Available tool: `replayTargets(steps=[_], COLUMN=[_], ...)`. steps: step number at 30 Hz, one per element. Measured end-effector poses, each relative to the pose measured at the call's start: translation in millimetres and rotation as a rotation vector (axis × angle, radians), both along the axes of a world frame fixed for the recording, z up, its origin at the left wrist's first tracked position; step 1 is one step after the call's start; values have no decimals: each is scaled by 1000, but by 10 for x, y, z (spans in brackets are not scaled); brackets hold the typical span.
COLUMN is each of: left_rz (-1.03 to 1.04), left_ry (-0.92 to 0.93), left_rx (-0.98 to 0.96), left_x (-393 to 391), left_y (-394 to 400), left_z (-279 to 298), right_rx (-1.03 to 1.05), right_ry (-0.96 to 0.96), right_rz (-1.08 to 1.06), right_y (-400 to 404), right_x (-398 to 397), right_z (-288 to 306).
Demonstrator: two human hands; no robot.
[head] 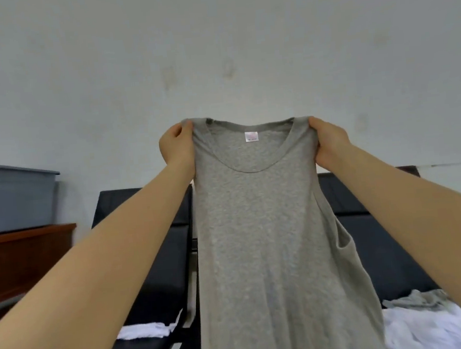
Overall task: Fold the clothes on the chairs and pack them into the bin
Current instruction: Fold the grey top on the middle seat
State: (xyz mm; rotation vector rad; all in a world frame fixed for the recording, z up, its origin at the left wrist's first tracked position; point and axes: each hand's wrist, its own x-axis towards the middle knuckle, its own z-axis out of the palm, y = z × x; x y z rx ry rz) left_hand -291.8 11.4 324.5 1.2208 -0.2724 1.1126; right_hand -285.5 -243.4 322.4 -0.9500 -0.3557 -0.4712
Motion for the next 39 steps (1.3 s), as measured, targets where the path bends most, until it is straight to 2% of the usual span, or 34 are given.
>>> replayTargets(steps=[6, 10, 12, 14, 17, 19, 22, 26, 29, 31, 33, 35, 38, 39], left_rz=[-50, -50, -40, -63, -154, -195, -180, -71, 1, 8, -55, -17, -18, 5], left_ry=[281, 700, 826, 897, 949, 952, 938, 823, 871, 974, 1062, 1143, 1132, 1133], left_rx=[22, 24, 23, -12, -141, -239, -297, -236, -154, 24, 13, 23, -111, -86], left_x=[744, 1241, 1444, 1593, 1851, 2057, 2460, 3038, 3353, 3462, 3582, 3651, 3689, 3691], left_y=[51, 98, 142, 175, 159, 137, 143, 205, 264, 283, 329, 369, 445, 476], left_z=[-932, -1591, -1957, -2268, -2641, -2786, -2946, -3160, -3437, -3715, -4090, -4444, -4637, -4638], right_rx=[-331, -685, -734, -632, -492, -391, -242, -219, -303, -405, -488, -488, -406, -383], right_ry=[273, 500, 570, 643, 652, 684, 670, 596, 652, 774, 920, 988, 929, 893], right_rz=[-140, -417, -415, -277, -45, -43, -150, -220, -202, -179, -173, -149, -90, -68], right_y=[-103, -181, -178, -159, -85, -13, 75, 219, 319, 373, 404, 392, 326, 300], right_x=[751, 1261, 1463, 1615, 1844, 2049, 2460, 2976, 3341, 3511, 3612, 3670, 3747, 3747], right_z=[-768, -1477, -1833, -2148, -2588, -2788, -3026, -3286, -3585, -3829, -4126, -4377, -4497, -4493])
